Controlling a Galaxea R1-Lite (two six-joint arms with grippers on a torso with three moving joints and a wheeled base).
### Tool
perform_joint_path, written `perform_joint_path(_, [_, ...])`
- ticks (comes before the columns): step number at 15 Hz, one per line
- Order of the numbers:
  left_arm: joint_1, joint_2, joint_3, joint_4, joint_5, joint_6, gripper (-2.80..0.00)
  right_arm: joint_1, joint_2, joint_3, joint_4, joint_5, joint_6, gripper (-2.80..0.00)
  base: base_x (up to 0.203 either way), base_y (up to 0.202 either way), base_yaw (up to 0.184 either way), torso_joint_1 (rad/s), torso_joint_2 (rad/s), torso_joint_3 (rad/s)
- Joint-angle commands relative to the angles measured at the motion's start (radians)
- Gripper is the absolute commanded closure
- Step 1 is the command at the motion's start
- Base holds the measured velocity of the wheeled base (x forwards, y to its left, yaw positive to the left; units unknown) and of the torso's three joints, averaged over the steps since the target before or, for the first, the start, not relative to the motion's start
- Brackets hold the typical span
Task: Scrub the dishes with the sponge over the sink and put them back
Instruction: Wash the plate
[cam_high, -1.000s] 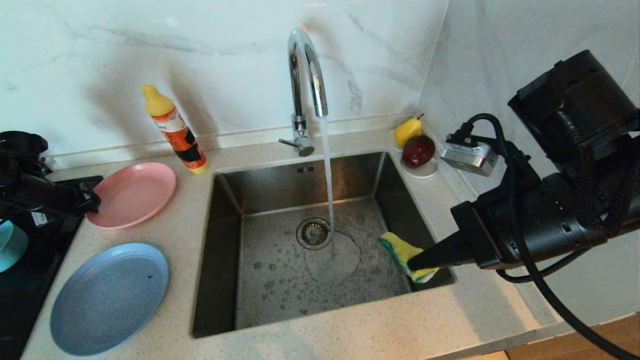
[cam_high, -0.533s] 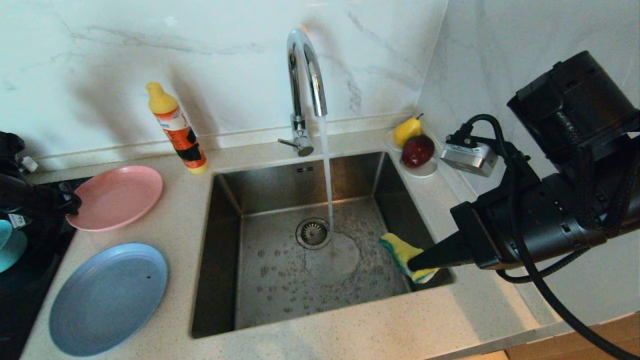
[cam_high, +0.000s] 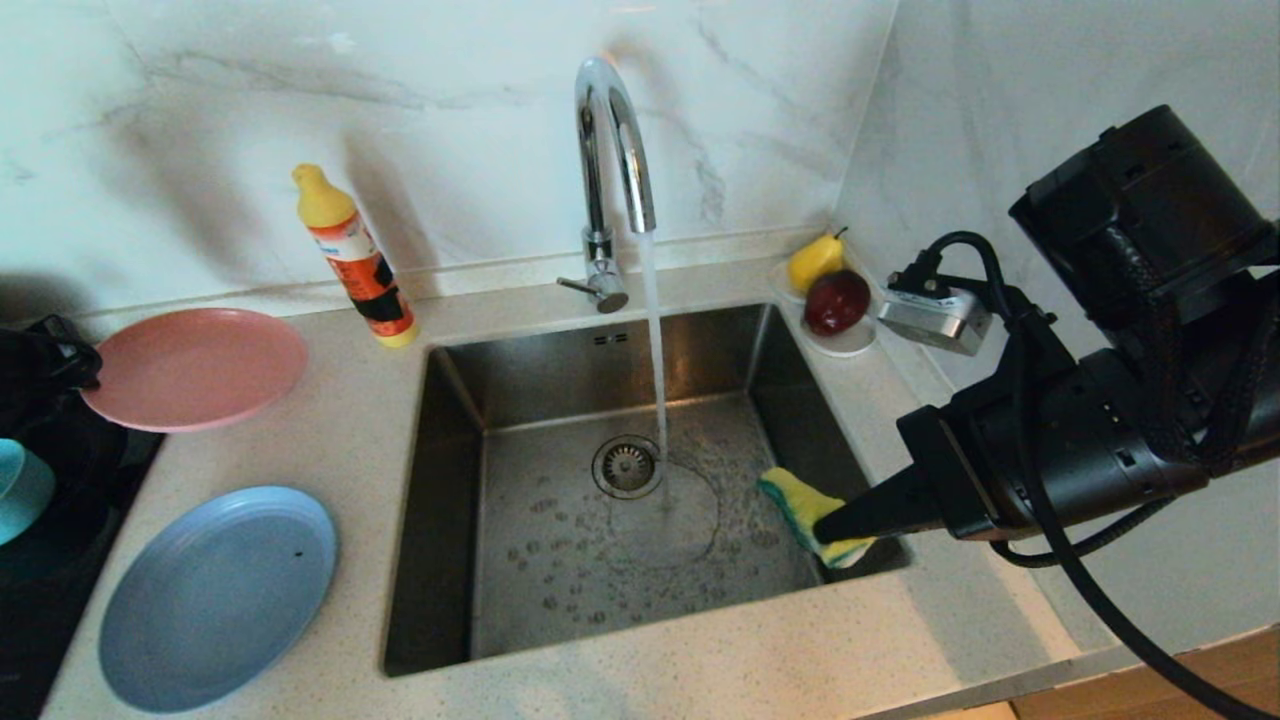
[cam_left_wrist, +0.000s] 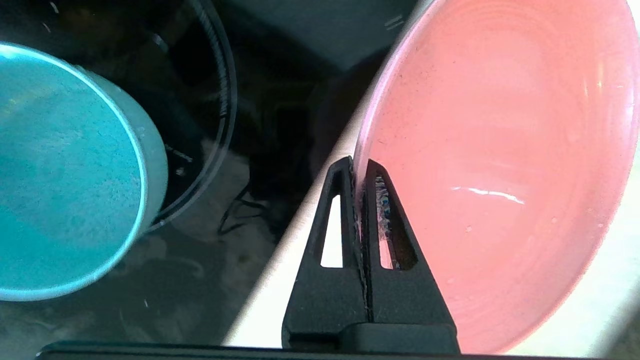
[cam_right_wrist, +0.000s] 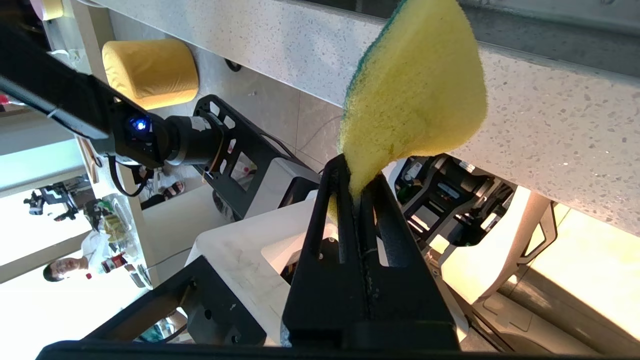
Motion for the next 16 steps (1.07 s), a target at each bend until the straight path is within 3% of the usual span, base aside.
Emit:
perform_joint_path(1, [0.003,-0.088,0.002,0.006,-0.008,-0.009,0.00,0.001,-0.005,0.000,0.005,0.002,0.004,0.00,0.000,0.000,0.000,0.000,0.00,0.000])
perform_joint_path(5, [0.016,-0.180,0.004,0.008,-0.056,-0.039,0.00,0.001,-0.013,0.012,0.003,0.002,0.004,0.00,0.000,0.000,0.000,0.000,0.00,0.000])
perform_joint_path(12, [0.090,-0.369,0.004,0.056,-0.242,-0.049,0.00,0.001,-0.018,0.026,0.003,0.002,0.004,0.00,0.000,0.000,0.000,0.000,0.00,0.000])
perform_joint_path(16, [0.085,-0.505,0.030,0.078,-0.363,-0.106,0.00,0.001,-0.021,0.023,0.003,0.001,0.004,0.00,0.000,0.000,0.000,0.000,0.00,0.000])
